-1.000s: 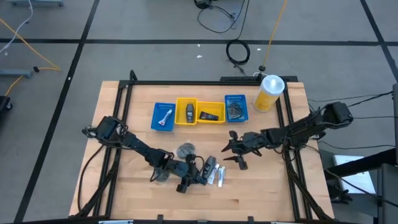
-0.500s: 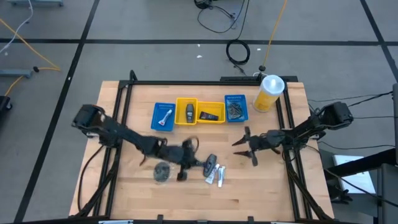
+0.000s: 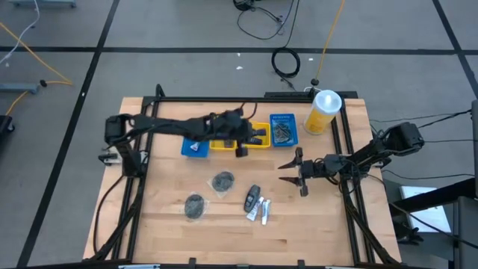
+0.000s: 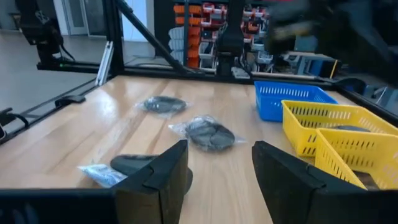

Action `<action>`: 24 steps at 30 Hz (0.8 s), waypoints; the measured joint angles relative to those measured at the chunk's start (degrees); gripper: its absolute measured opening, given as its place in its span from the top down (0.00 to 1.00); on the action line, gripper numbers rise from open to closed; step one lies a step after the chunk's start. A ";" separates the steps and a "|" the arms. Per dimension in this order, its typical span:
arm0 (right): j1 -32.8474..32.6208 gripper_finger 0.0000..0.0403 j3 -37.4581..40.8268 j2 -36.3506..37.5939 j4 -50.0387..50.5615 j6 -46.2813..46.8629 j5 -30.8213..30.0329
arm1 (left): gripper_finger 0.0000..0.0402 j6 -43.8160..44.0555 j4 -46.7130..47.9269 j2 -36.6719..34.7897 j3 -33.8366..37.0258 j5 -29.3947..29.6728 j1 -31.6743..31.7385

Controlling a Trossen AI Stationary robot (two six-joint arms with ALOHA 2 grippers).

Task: Pick & Place Travel size toiletries
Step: Put the shaving cream into the right yellow basket

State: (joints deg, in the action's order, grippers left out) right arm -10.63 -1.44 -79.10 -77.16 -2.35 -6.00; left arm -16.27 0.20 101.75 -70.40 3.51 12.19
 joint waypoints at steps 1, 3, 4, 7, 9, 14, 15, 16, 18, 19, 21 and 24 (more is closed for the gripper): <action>0.00 0.58 0.01 0.01 -0.15 0.04 0.00 | 0.87 0.01 -0.05 1.05 0.00 -0.86 1.02; 0.00 0.58 0.01 0.05 0.13 0.09 0.00 | 0.85 -0.02 -0.76 3.29 -0.01 -2.03 2.65; 0.00 0.58 0.01 0.04 0.25 0.09 0.00 | 0.84 0.05 -0.70 4.42 0.01 -1.99 3.26; 0.00 0.58 0.01 0.04 0.30 0.11 0.00 | 0.83 0.31 -1.76 7.32 0.03 -1.97 4.33; 0.00 0.58 0.04 0.06 0.22 0.36 0.00 | 0.82 0.28 -2.77 8.94 0.05 -1.96 4.68; 0.00 0.58 0.05 0.04 0.19 0.57 0.02 | 0.82 -0.02 -6.35 12.04 0.02 -0.60 4.69; 0.00 0.58 0.05 0.04 0.15 0.59 0.00 | 0.82 -0.12 -6.43 12.27 0.01 0.01 4.67; 0.00 0.58 0.05 0.04 0.00 0.61 0.00 | 0.82 -0.22 -6.29 12.31 0.01 0.43 4.67; 0.00 0.58 0.05 0.04 0.11 0.61 0.02 | 0.82 -0.92 -6.39 12.30 0.01 1.19 4.70; 0.00 0.58 0.05 0.04 0.01 0.61 0.01 | 0.82 -1.19 -6.49 12.29 0.01 1.48 4.71; 0.00 0.58 0.05 0.04 0.02 0.61 0.01 | 0.82 -1.25 -7.35 12.31 0.01 1.94 4.71; 0.00 0.58 0.05 0.04 0.07 0.63 0.01 | 0.78 -1.76 -9.04 12.29 0.01 1.92 4.71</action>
State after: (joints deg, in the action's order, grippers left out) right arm -10.63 -1.39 -79.07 -77.09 -1.72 -5.99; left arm -18.03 -8.85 114.04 -70.39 5.43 16.91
